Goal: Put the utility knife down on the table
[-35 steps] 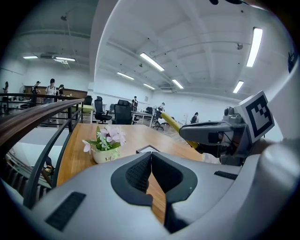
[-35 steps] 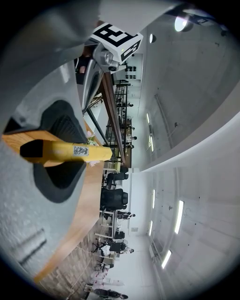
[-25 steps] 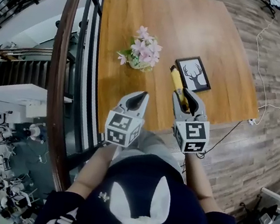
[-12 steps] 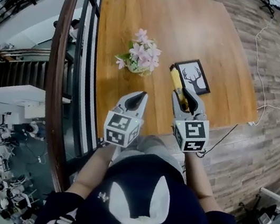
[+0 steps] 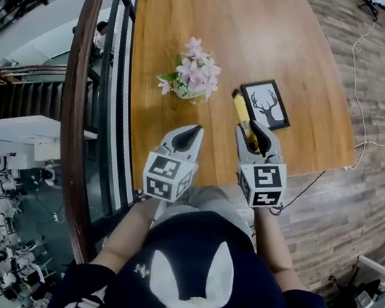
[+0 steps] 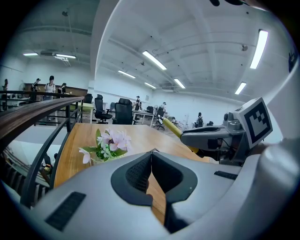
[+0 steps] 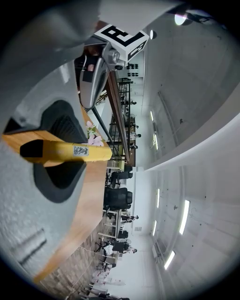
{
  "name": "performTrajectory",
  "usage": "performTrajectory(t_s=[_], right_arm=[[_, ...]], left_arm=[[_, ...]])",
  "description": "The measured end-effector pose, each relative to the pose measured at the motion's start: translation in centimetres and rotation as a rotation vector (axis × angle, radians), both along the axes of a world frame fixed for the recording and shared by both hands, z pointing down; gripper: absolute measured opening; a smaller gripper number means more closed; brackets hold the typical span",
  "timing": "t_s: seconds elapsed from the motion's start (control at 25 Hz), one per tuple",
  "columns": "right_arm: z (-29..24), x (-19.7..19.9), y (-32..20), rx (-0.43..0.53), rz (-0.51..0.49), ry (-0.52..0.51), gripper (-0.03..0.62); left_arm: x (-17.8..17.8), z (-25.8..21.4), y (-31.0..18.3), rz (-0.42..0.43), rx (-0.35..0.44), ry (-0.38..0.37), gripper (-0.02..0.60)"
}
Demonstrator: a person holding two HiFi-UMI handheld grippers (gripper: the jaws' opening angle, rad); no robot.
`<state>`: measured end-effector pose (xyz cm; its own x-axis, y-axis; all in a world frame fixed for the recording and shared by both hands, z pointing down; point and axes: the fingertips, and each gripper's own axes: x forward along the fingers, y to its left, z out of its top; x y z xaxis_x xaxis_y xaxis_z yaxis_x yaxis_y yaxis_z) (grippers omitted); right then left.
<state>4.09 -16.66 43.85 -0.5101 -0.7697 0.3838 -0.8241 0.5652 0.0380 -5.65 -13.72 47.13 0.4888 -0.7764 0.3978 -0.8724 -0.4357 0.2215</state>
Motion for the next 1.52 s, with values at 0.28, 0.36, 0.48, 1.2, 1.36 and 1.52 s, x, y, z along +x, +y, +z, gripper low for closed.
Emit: performTrajectory(t_s=[0.28, 0.36, 0.48, 1.2, 1.36, 1.52], right_arm=[[1.2, -0.1, 0.0, -0.030, -0.002, 0.011, 0.123], [1.5, -0.2, -0.1, -0.037, -0.003, 0.012, 0.123], [2.1, -0.3, -0.1, -0.047, -0.002, 0.016, 0.123], [5.1, -0.9, 0.4, -0.106, -0.010, 0.042, 0.123], [6.0, -1.0, 0.5, -0.122, -0.017, 0.056, 0.123], [6.8, -1.0, 0.5, -0.139, -0.019, 0.063, 0.123]], left_arm=[[-0.2, 0.3, -0.1, 0.000, -0.011, 0.000, 0.018], [-0.3, 0.5, -0.2, 0.000, -0.016, -0.001, 0.018], [-0.5, 0.7, -0.3, 0.001, -0.021, 0.000, 0.018], [-0.9, 1.7, -0.2, 0.018, -0.043, -0.004, 0.018], [-0.9, 1.8, -0.3, 0.018, -0.047, -0.009, 0.018], [-1.0, 2.1, -0.4, 0.017, -0.053, -0.008, 0.018]])
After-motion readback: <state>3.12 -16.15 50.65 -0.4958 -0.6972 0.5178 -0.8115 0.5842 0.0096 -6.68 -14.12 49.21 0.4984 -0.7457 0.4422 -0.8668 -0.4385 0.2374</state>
